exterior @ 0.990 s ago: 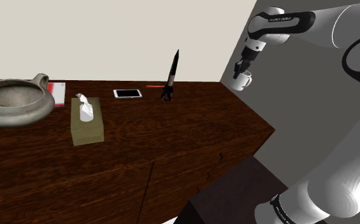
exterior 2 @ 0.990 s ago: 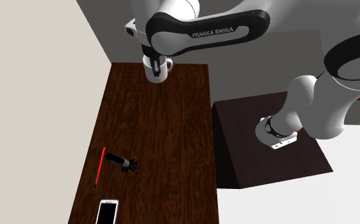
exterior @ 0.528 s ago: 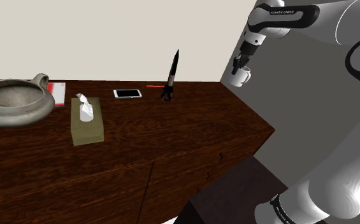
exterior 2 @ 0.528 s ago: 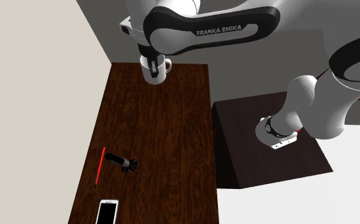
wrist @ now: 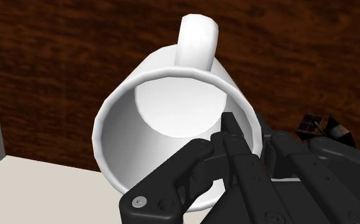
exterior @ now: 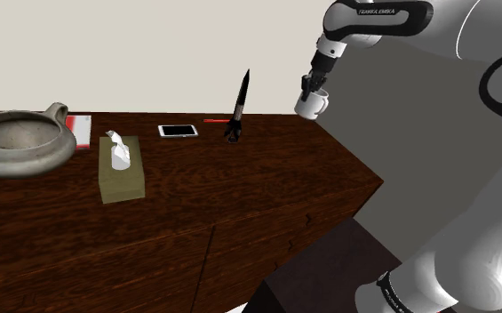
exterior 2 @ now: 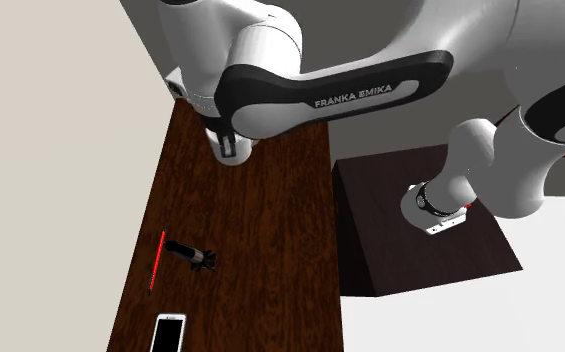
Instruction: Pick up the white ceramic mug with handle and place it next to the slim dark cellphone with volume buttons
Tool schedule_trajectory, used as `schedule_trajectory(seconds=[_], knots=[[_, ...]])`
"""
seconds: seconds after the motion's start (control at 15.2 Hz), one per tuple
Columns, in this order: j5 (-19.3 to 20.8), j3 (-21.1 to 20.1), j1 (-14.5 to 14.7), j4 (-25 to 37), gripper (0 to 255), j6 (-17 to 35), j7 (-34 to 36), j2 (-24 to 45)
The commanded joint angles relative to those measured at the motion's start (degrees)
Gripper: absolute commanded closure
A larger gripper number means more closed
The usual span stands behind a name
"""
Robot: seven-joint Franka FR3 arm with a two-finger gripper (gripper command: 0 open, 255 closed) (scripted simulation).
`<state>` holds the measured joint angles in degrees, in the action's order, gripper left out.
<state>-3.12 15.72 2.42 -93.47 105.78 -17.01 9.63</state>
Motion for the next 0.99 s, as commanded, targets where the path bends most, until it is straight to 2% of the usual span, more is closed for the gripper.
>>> schedule_trajectory(seconds=[0.0, 0.46, 0.92], knots=[[0.0, -1.0, 1.3, 1.9, 255, -0.6, 2.5, 1.3], [0.1, -4.1, 6.0, 8.8, 255, -2.5, 10.6, 6.1], [0.0, -6.7, 10.3, 20.7, 255, -6.4, 17.9, 14.2]])
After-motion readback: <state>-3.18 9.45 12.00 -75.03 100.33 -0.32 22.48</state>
